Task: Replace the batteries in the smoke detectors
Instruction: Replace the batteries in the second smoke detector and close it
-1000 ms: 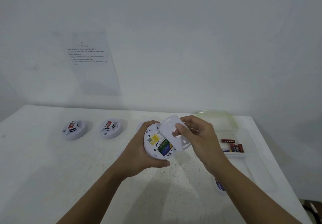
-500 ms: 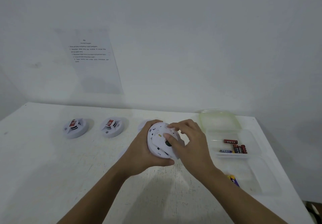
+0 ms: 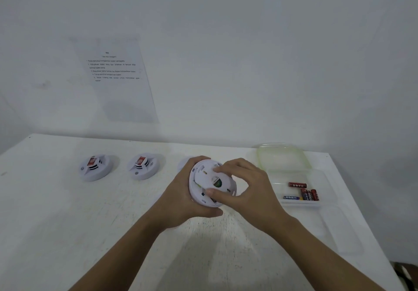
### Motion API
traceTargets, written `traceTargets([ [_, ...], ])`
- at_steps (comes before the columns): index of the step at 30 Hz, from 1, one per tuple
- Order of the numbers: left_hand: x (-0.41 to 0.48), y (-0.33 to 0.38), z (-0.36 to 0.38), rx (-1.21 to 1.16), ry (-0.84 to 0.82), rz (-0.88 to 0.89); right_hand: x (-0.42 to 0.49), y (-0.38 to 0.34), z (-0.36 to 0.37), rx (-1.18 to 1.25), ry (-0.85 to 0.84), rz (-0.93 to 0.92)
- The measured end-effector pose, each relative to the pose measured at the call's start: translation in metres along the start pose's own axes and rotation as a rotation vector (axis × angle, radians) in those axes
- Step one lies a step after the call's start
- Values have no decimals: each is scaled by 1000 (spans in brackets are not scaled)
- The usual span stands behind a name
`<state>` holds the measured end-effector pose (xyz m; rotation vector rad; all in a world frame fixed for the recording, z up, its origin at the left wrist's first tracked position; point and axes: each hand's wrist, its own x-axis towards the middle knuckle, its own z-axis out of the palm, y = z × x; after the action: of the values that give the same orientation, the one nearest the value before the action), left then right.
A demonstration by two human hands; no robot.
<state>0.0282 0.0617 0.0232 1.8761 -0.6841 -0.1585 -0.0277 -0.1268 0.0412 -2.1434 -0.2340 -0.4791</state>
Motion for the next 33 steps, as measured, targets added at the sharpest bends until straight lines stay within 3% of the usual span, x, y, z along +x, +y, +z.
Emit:
traceTargets([
  [6,1,4,-1,-42,-48,20,3,-1,2,10,0,-41],
  [21,5,7,0,-17,53,64,10,-9,7,-96,12,-25],
  [33,9,21,-4,27,76,108,16,-18,-6,-52,26,78],
])
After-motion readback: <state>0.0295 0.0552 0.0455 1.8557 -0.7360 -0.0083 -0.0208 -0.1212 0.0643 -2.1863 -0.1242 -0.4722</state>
